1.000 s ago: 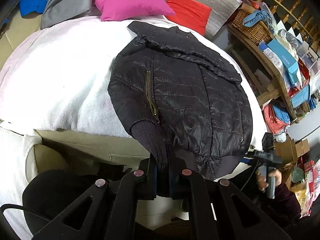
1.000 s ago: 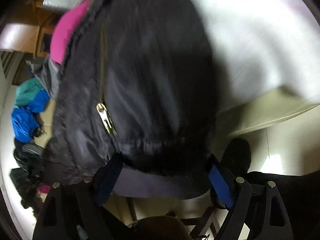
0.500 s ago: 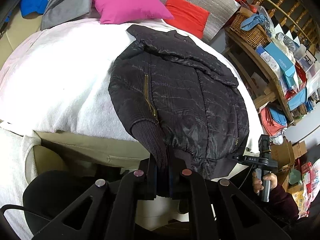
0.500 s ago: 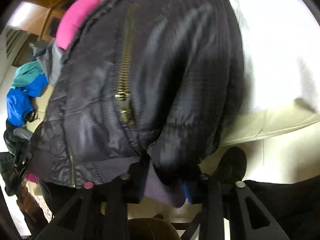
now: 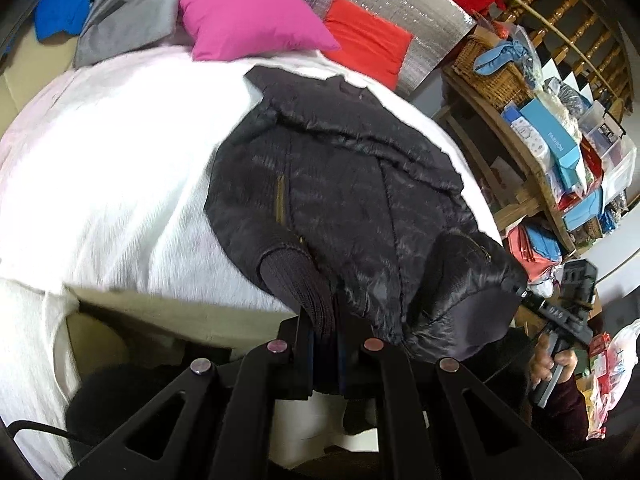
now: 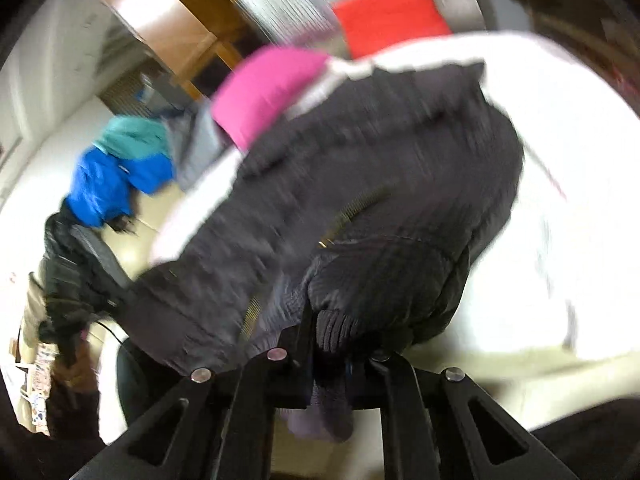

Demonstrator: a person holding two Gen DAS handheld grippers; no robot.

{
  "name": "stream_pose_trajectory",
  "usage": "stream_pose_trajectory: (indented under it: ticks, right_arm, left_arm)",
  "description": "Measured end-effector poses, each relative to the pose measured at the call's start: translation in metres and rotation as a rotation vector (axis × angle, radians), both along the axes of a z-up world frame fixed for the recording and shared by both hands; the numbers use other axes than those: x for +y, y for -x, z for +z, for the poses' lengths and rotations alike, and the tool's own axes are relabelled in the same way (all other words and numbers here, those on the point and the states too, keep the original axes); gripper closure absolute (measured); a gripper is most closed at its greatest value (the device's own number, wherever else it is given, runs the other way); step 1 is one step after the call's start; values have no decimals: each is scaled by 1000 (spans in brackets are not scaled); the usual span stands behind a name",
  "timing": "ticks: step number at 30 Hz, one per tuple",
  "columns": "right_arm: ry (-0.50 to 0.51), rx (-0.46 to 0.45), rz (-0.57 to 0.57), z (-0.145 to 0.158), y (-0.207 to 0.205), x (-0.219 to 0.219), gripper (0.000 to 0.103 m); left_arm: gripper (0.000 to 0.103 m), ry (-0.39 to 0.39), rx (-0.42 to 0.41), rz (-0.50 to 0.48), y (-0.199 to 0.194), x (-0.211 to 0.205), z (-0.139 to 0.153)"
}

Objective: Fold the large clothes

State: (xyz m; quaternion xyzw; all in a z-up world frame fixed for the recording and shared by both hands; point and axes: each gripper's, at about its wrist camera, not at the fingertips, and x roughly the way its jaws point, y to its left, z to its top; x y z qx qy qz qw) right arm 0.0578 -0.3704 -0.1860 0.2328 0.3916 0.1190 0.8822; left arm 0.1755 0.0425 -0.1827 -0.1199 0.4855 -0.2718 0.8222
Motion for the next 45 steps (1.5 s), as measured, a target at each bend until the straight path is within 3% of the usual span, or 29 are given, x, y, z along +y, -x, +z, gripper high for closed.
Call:
stream_pose_trajectory:
  ticks: [4, 9, 13, 17, 22, 27, 35, 41, 43, 45]
  right_arm:
    - [9, -104, -21, 30, -33, -6, 92]
    - [-16, -190, -111, 49, -105, -18, 93]
    - [-45, -227, -217, 61, -164, -50, 93]
    - [-56, -244, -324, 60, -232, -83, 93]
    - [-9, -209, -380, 46, -319, -105, 93]
    - [67, -130, -404, 10, -395, -118, 94]
    - [76, -86, -461, -28, -458, -149, 94]
    - [70, -17, -490, -58, -494, -163, 94]
    - [10, 28, -491, -72, -497, -171, 93]
    - [-111, 42, -486, -82, -492, -185, 89]
  left_arm:
    - [94, 18, -49, 8, -31, -2, 28]
    - [94, 48, -115, 47, -90, -8, 59]
    - [94, 87, -135, 107, -163, -21, 70]
    - [94, 75, -141, 141, -235, -43, 69]
    - [94, 36, -112, 167, -328, -75, 55]
    - [94, -42, -39, 176, -407, -107, 18]
    - [94, -29, -8, 173, -470, -124, -20]
    - [90, -3, 13, 198, -494, -127, -56]
    - [90, 17, 33, 213, -498, -125, -69]
    - [89, 60, 58, 211, -498, -120, -80]
